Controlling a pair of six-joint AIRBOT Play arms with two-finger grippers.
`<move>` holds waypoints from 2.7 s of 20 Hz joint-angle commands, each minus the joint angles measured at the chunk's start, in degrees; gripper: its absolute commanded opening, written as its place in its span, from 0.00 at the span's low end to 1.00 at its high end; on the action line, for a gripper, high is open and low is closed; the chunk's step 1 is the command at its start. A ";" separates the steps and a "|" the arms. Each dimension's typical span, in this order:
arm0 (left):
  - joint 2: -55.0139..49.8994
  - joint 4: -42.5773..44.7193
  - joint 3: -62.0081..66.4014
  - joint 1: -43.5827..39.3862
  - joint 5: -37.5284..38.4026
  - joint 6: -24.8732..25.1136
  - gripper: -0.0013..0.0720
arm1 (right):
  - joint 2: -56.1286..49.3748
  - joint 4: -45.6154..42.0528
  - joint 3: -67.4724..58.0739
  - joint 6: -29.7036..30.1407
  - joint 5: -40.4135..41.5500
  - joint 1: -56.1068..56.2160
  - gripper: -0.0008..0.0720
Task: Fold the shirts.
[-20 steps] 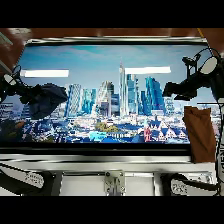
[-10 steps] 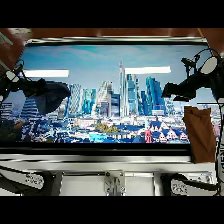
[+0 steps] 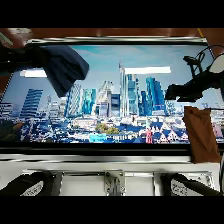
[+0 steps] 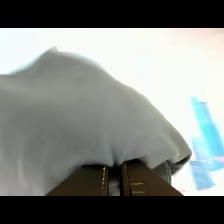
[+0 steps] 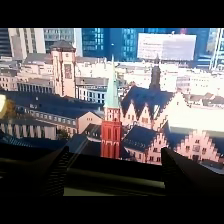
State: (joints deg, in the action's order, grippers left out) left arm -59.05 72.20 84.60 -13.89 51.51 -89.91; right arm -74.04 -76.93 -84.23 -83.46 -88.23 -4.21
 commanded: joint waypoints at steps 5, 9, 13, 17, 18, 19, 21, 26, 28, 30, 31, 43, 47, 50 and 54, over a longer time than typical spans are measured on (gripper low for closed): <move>-0.31 -0.04 -8.35 -23.82 -1.70 -5.79 0.07 | 15.15 0.11 -0.02 -1.46 -4.72 0.02 0.95; -10.47 -0.09 -17.79 -31.91 -9.55 -10.43 0.07 | 15.80 0.61 2.34 -1.95 -6.95 0.02 0.95; -20.09 -0.76 -18.38 -31.98 -7.10 -13.86 0.11 | 15.65 3.32 14.21 -1.09 2.32 0.02 0.95; -19.19 -1.03 -14.71 -23.30 6.64 -9.94 1.00 | 12.33 2.99 19.06 -0.96 11.21 -0.02 0.95; -18.29 -0.76 -13.46 -20.20 10.82 -7.58 1.00 | 11.37 3.06 19.06 -1.03 12.98 -0.02 0.95; -16.79 -0.44 -12.81 -16.61 14.03 -5.44 1.00 | 10.60 2.97 19.06 -1.05 14.91 -0.02 0.95; -13.68 -0.22 -12.96 -9.16 19.71 -2.86 1.00 | 8.94 3.21 19.06 -1.07 16.50 -0.02 0.95; -8.31 -5.42 -29.05 2.95 23.80 -1.99 1.00 | 0.87 12.79 19.08 3.85 12.81 -0.02 0.95; -7.69 -14.32 -37.44 3.37 17.97 -0.13 1.00 | -2.14 15.87 19.08 4.74 11.72 0.02 0.95; -8.11 -25.49 -44.15 2.93 10.29 2.64 1.00 | -3.89 16.92 19.08 4.94 11.06 0.04 0.95; -8.66 -29.29 -46.25 2.36 7.15 3.72 1.00 | -4.26 16.85 19.08 4.94 10.86 0.02 0.95; -19.17 -45.86 -48.28 -12.90 -17.29 8.44 0.92 | -4.24 16.85 20.61 4.66 4.76 0.04 0.95; -19.32 -49.13 -48.17 -14.10 -20.85 8.81 0.13 | -4.24 20.15 27.65 4.66 5.75 0.48 0.95; -18.29 -49.07 -48.06 -13.33 -18.01 13.31 0.07 | -4.26 20.17 32.46 5.49 9.99 5.77 0.95; -15.54 -46.97 -48.06 -10.95 -14.62 14.45 0.07 | -5.35 20.85 34.07 5.57 17.57 13.97 0.95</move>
State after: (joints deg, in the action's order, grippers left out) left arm -76.20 24.08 36.47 -26.15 34.96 -76.90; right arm -78.63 -56.97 -51.86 -78.15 -75.68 4.97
